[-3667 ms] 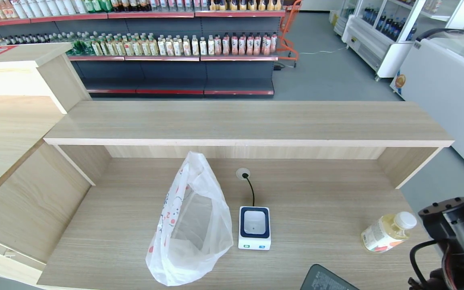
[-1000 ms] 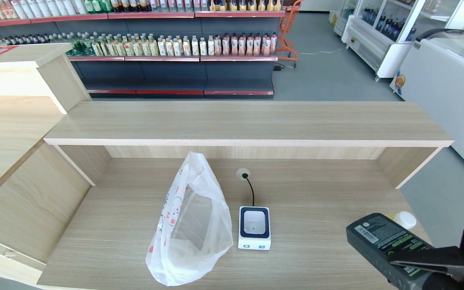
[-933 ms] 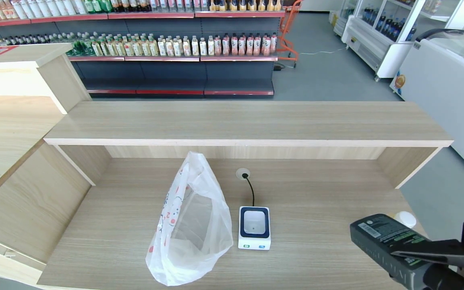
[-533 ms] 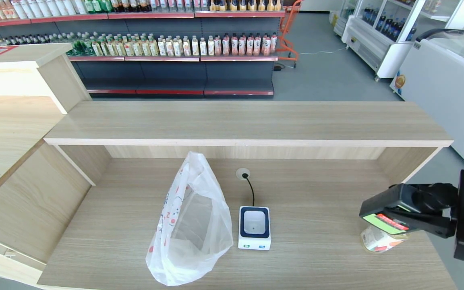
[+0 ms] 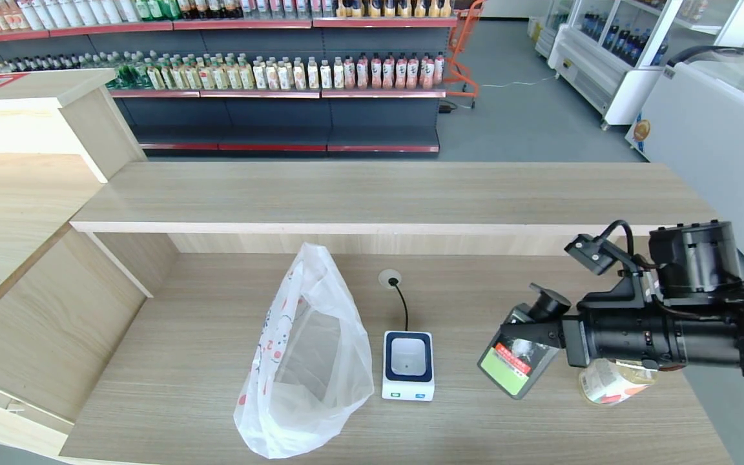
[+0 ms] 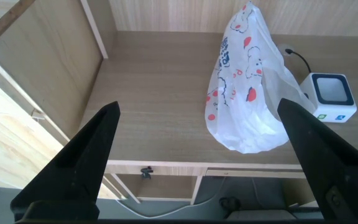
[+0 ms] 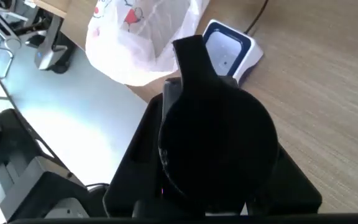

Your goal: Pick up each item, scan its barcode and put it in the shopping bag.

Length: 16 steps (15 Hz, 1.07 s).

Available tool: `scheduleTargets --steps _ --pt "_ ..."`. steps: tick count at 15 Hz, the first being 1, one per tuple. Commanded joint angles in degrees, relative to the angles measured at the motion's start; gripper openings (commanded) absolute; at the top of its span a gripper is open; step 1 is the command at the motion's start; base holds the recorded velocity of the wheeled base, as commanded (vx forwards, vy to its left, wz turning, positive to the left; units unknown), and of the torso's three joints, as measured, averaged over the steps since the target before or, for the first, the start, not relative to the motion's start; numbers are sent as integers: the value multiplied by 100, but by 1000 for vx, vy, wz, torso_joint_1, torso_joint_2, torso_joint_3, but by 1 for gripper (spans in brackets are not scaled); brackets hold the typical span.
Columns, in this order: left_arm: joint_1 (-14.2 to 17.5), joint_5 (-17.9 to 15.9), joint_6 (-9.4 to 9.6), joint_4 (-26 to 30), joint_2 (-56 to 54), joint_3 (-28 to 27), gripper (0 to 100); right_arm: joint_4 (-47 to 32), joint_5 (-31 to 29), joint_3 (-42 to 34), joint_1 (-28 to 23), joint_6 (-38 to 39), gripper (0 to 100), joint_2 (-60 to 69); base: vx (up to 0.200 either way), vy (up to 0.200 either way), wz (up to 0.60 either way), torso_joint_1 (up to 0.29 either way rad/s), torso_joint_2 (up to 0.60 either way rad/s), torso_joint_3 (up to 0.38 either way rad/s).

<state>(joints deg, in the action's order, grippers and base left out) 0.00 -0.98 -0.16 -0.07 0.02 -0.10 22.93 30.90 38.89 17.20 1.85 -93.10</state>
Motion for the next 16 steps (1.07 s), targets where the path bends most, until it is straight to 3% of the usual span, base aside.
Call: scheduleTargets --steps 1,7,16 --pt "0 1 -2 -1 -2 1 100 247 -41 145 380 105 0 -1061 0 0 0 0 0 0" --pt "0 1 -2 -1 -2 1 100 669 -366 655 442 -616 0 -2160 0 0 0 0 0 0" --pt "0 1 -2 -1 -2 1 100 994 -392 1604 750 -651 0 -3118 0 0 0 0 0 0"
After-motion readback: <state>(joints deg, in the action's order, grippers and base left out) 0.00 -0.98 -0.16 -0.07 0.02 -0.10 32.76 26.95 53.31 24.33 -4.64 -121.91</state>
